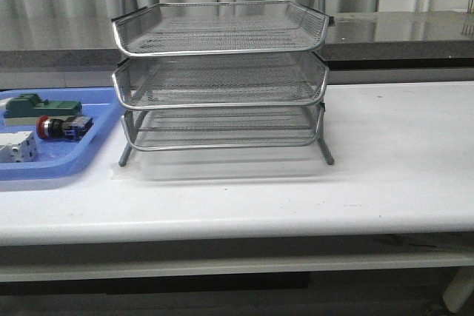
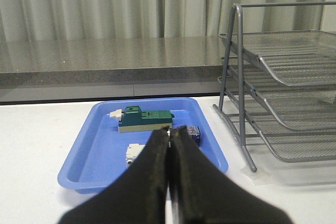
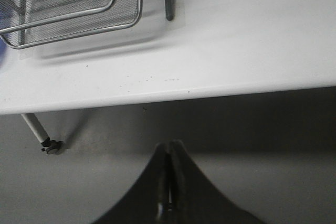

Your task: Place button on rack with both arms

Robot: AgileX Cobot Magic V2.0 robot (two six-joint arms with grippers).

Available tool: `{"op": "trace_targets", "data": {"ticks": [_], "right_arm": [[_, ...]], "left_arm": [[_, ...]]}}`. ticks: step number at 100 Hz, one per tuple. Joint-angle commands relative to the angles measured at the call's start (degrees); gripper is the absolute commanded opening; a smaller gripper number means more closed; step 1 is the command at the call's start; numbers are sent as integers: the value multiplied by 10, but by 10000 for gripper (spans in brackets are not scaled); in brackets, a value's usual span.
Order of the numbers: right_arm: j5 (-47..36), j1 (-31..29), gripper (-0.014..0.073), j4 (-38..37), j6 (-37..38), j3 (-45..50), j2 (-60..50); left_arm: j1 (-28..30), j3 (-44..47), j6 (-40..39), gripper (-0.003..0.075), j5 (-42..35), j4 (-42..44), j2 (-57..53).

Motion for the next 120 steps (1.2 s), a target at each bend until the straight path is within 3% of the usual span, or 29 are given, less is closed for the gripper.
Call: {"op": "trace_targets", "data": {"ticks": [1,16,25,45,91,104,120], "right_arm": [[-32,-4,121,37,-7,-21,8],[-39,-4,336,79,-24,-21,28],[-53,-4,409,106,-45,-21,43],[-112,-4,415,236,-134,-21,95],[-125,-4,415,632,-484,-49,297],[-119,-4,415,674,-528,-75,348],[-106,-4,415,680,-531,-110,401]], "left_arm": [[0,27,-6,-20,-45,-2,-18],[0,27,-6,-20,-45,-2,-18],[0,27,-6,-20,-45,-2,-18],[0,27,-6,-20,-45,-2,-18],[0,27,-6,-20,-45,-2,-18],[0,27,-6,-20,-45,-2,-18],[0,27,-6,-20,-45,-2,-18]]}}
